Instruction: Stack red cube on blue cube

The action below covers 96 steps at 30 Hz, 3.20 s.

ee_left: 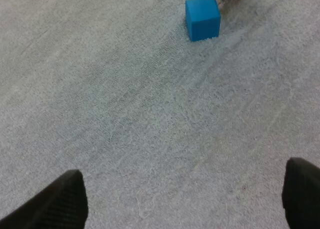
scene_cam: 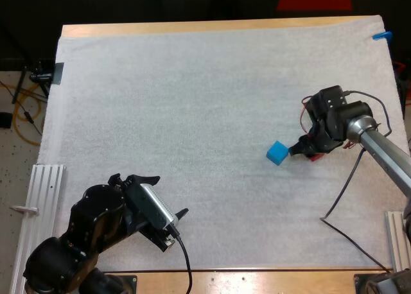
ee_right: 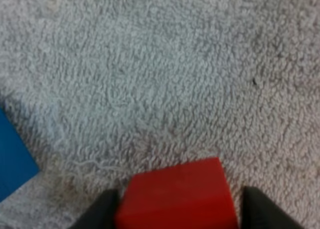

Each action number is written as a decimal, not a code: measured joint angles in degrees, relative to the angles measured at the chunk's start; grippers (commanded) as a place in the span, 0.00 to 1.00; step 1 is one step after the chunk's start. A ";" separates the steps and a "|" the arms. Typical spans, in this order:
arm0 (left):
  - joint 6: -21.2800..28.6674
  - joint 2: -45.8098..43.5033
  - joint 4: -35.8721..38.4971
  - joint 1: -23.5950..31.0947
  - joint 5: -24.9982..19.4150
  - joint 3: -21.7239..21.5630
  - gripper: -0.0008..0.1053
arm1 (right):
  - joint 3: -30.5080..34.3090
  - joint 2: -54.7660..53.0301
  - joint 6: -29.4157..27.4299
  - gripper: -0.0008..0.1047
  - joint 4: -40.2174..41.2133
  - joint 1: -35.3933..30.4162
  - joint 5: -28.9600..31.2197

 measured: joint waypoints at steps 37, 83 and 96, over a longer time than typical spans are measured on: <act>0.00 0.00 0.00 0.00 0.00 0.00 0.73 | -7.62 -6.16 -3.84 0.17 3.56 14.52 1.91; 0.00 0.00 0.00 0.00 0.00 0.00 0.73 | -8.69 -0.91 -6.38 0.47 4.73 14.54 1.06; -0.15 0.00 0.00 0.00 0.00 0.00 0.73 | -17.30 -1.58 -5.51 0.67 11.39 14.54 0.18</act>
